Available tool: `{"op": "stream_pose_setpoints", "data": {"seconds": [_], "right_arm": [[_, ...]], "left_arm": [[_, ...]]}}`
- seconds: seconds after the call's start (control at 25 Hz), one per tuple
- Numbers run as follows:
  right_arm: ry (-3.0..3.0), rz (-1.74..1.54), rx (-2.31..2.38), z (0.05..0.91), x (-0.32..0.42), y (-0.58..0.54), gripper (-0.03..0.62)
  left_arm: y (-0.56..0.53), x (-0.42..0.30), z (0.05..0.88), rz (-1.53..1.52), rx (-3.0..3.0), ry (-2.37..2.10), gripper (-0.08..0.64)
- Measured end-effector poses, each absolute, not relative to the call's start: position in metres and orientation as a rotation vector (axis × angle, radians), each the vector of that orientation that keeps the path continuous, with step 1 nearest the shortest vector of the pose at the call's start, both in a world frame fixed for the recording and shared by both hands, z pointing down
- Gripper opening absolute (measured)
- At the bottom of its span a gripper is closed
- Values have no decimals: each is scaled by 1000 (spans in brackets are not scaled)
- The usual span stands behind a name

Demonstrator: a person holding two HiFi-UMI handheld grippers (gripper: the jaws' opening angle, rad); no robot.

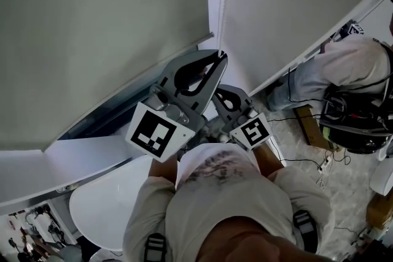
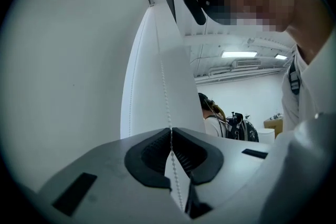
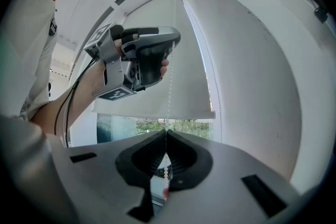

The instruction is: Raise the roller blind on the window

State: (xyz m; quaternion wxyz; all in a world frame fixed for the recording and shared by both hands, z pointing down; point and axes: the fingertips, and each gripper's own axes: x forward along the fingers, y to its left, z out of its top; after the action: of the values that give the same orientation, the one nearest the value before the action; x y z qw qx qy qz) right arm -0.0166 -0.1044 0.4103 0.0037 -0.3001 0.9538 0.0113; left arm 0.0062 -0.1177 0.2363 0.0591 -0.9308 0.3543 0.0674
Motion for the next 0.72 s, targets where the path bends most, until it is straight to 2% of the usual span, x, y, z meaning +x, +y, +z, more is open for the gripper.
{"op": "stream_pose_setpoints", "data": {"seconds": [0.2, 0.72], "right_arm": [[2996, 41, -940, 409, -20, -104, 61], [3115, -78, -976, 455, -28, -98, 61]], "left_arm": [[-111, -1, 235, 287, -2799, 1107, 8], [-107, -11, 277, 282, -2870, 1136, 8]]}}
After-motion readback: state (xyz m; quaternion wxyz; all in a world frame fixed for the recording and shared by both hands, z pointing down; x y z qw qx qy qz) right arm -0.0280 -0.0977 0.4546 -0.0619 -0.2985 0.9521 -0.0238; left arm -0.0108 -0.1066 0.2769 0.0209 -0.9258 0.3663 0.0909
